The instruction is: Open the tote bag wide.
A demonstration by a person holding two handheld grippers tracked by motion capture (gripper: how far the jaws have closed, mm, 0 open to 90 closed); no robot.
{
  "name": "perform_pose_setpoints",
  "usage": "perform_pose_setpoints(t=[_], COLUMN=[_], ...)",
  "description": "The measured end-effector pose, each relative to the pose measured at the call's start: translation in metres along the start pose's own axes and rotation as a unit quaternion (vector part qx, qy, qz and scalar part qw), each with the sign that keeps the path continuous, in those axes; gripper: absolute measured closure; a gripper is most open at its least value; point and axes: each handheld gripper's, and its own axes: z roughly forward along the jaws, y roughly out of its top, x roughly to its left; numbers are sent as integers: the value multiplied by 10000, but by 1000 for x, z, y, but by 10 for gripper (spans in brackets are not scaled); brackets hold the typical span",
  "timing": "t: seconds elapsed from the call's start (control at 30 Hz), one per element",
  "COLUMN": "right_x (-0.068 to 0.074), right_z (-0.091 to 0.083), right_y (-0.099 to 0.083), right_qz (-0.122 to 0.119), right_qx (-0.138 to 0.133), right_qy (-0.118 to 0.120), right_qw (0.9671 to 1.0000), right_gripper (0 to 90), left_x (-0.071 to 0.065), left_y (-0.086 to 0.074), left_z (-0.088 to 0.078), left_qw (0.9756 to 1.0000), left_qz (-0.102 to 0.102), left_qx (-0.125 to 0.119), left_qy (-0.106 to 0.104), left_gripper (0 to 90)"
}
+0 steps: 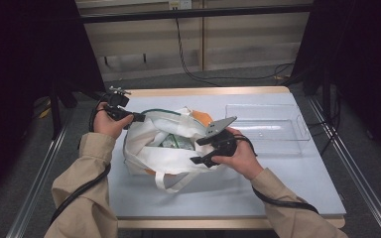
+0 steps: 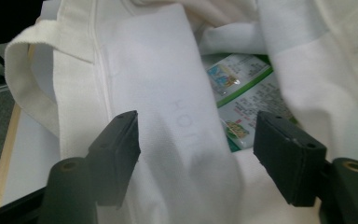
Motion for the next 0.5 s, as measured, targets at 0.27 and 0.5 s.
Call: perform_pose_setpoints(t=[0.27,0.5], right_x=[1,10], right_z=[20,19], right_y=[-9,-14], right_qz=[-41,-212], right_qx=[264,322], right_qy=[298,432], right_qw=[9992,9983], right_gripper=[569,831], left_x=[-1,-1], left_y=[1,2], left_z=[1,7], left_qw=[10000,9998], left_qz=[-45,-115], left_qx=[20,14], left_qy=[54,187], left_gripper=[831,835])
